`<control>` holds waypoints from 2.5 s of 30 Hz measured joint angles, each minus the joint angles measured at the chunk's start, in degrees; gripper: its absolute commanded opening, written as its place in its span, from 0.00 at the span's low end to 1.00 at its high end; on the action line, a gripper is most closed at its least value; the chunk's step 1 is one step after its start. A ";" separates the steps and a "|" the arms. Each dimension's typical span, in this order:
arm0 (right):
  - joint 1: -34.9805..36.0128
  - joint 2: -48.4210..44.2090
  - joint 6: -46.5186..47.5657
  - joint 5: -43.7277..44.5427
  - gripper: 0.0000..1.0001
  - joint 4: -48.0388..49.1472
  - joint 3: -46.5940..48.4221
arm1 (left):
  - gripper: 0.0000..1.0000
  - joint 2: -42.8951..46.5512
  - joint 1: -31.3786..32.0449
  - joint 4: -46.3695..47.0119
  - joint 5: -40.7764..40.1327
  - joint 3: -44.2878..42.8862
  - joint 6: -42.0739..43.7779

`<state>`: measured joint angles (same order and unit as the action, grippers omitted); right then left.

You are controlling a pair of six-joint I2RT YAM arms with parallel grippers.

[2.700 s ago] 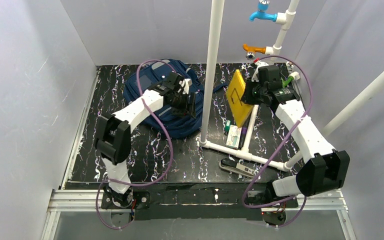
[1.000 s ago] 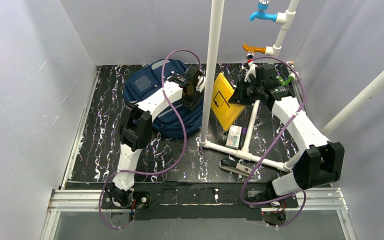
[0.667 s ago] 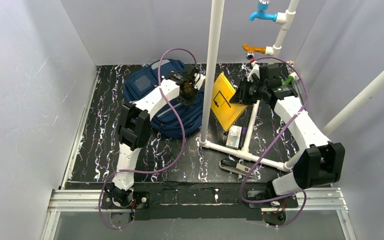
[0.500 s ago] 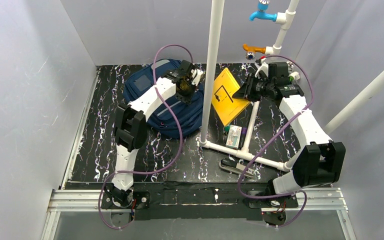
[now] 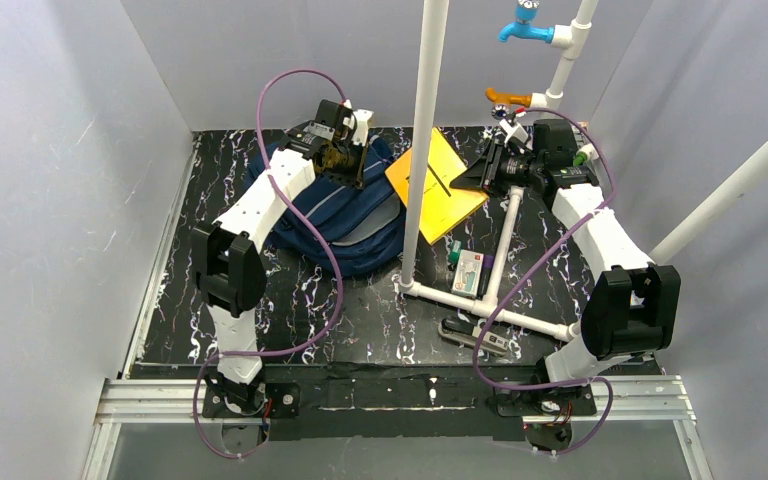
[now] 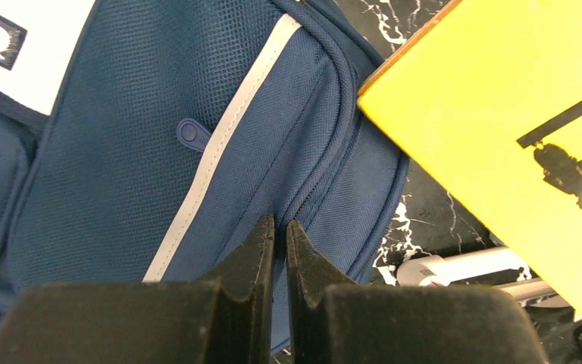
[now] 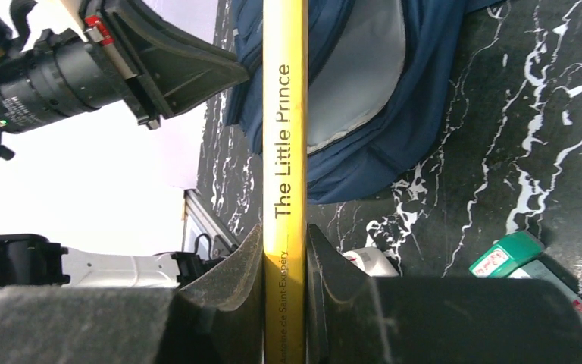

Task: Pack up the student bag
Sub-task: Place the book in the student bag.

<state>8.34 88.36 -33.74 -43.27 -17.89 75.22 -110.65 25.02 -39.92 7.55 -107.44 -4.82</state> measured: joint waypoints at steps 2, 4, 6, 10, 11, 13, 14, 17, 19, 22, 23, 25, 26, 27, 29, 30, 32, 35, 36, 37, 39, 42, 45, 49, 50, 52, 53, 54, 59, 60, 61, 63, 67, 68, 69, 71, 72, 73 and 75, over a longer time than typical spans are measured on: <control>0.04 0.00 -0.68 -0.79 0.01 0.07 0.00 | 0.00 0.00 -0.50 0.66 2.03 0.83 -0.83; 0.04 0.00 -0.94 -1.09 0.01 0.04 -0.02 | 0.00 0.00 -1.11 0.96 3.85 1.36 -1.84; 0.02 0.00 -1.01 -1.05 0.01 0.00 -0.11 | 0.00 0.00 -1.99 1.53 5.68 1.84 -2.99; -0.94 -0.13 -0.33 0.87 0.01 -1.64 -0.17 | 0.00 0.55 -3.37 4.07 7.82 4.24 -6.03; -1.81 -0.26 -0.04 1.92 0.01 -1.95 -0.46 | 0.00 1.03 -3.56 4.83 7.93 5.31 -6.84; -3.39 -0.28 0.66 3.56 0.01 -2.82 -0.57 | 0.00 2.78 -3.98 6.75 8.26 7.80 -8.24; -4.26 -0.04 0.92 4.15 0.01 -3.15 -0.55 | 0.00 3.89 -4.33 7.69 8.68 8.85 -9.03; -4.44 1.53 1.81 5.33 0.01 -4.28 0.37 | 0.00 5.70 -5.55 9.35 10.25 9.27 -10.56; -2.34 4.07 3.08 5.60 0.01 -6.32 2.58 | 0.00 6.38 -6.56 10.56 12.09 9.27 -12.07; 2.27 7.72 3.85 5.33 0.01 -6.91 4.94 | 0.00 6.45 -7.76 12.35 14.95 9.62 -14.16; 3.52 8.33 3.34 5.03 0.01 -6.51 4.90 | 0.00 6.45 -7.98 12.76 15.69 9.81 -14.64; 5.86 9.22 0.52 3.32 0.01 -4.48 4.33 | 0.00 6.45 -8.07 13.40 16.98 10.27 -15.39; 6.47 9.51 -1.11 2.27 0.01 -2.82 4.00 | 0.00 6.45 -8.04 13.60 17.44 10.40 -15.61; 6.80 9.88 -2.80 1.49 0.01 -0.63 3.76 | 0.00 6.45 -8.02 13.88 17.99 10.60 -15.82; 6.99 11.21 -6.69 0.07 0.01 3.76 3.76 | 0.00 6.45 -8.04 14.47 19.10 10.91 -16.33; 7.21 12.26 -8.85 -0.48 0.01 6.45 3.78 | 0.00 6.47 -8.07 14.71 19.52 11.02 -16.57; 7.74 15.21 -13.22 -0.70 0.01 12.33 3.78 | 0.00 6.47 -8.07 15.26 20.55 11.10 -17.00; 9.68 19.91 -20.15 -0.22 0.01 20.68 3.76 | 0.00 6.49 -8.07 15.78 21.68 11.10 -17.38; 10.45 21.49 -22.10 0.04 0.01 23.17 3.74 | 0.00 6.49 -8.07 15.82 21.94 11.10 -17.46; 11.17 23.02 -24.13 0.37 0.01 25.79 3.72 | 0.00 6.49 -8.07 15.85 22.27 11.10 -17.57; 12.20 25.55 -27.52 1.25 0.01 30.38 3.61 | 0.00 6.49 -8.07 15.89 22.75 11.17 -17.81; 13.81 29.40 -31.98 2.75 0.01 37.99 3.63 | 0.00 6.49 -8.07 16.00 23.30 11.39 -18.34; 15.15 33.07 -34.36 4.31 0.01 43.52 4.26 | 0.00 6.54 -8.07 16.37 23.56 11.82 -18.78; 16.63 37.77 -34.32 5.86 0.07 46.12 8.26 | 0.00 6.91 -8.07 17.20 24.04 13.11 -19.26; 16.94 38.49 -33.55 6.10 0.14 46.07 9.33 | 0.00 7.08 -8.07 17.22 24.11 13.35 -19.30; 17.40 39.17 -31.82 6.82 0.24 45.31 10.91 | 0.00 7.65 -8.07 17.53 24.20 14.01 -19.30; 17.62 39.43 -30.62 7.15 0.28 44.59 11.78 | 0.00 7.93 -8.07 17.57 24.20 14.25 -19.30; 17.88 39.71 -29.16 7.50 0.31 43.71 12.90 | 0.00 8.28 -8.07 17.68 24.17 14.60 -19.32; 18.32 41.77 -24.09 8.37 0.58 39.95 17.05 | 0.00 9.14 -8.07 18.88 23.52 16.28 -20.15; 18.32 42.03 -22.40 8.63 0.63 37.99 17.66 | 0.00 9.18 -8.07 19.12 23.30 16.55 -20.48; 18.32 42.16 -20.59 8.83 0.67 35.98 18.14 | 0.00 9.31 -8.07 19.61 23.04 16.98 -20.92; 18.29 42.21 -15.87 9.79 0.75 29.03 20.13 | 0.00 9.53 -8.09 20.28 22.67 17.75 -21.73; 17.77 41.42 -6.38 12.39 0.82 16.02 24.35 | 0.00 10.12 -8.52 21.14 22.12 18.80 -23.50; 17.55 40.41 -4.44 13.00 0.83 13.55 24.26 | 0.00 10.23 -8.72 21.49 22.01 18.91 -23.85; 17.22 39.01 -2.62 13.55 0.83 11.04 23.80 | 0.00 10.25 -8.90 21.77 21.97 18.95 -24.22; 16.15 35.67 0.26 14.27 0.82 7.58 21.84 | 0.00 10.25 -9.40 22.56 21.97 19.12 -25.07; 15.26 33.40 1.77 14.64 0.82 5.55 20.65 | 0.00 10.25 -9.55 23.21 22.01 19.47 -25.59; 14.51 31.85 2.78 14.93 0.83 4.17 20.02 | 0.00 10.25 -9.57 23.52 22.10 19.69 -26.01; 12.48 27.19 5.25 16.11 0.83 1.55 17.68 | 0.00 10.25 -9.70 23.80 22.40 20.02 -26.80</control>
<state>20.82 115.55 -28.49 -27.16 -16.34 92.90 -100.40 15.31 -16.12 29.95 -87.42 -31.62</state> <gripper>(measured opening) 0.828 0.038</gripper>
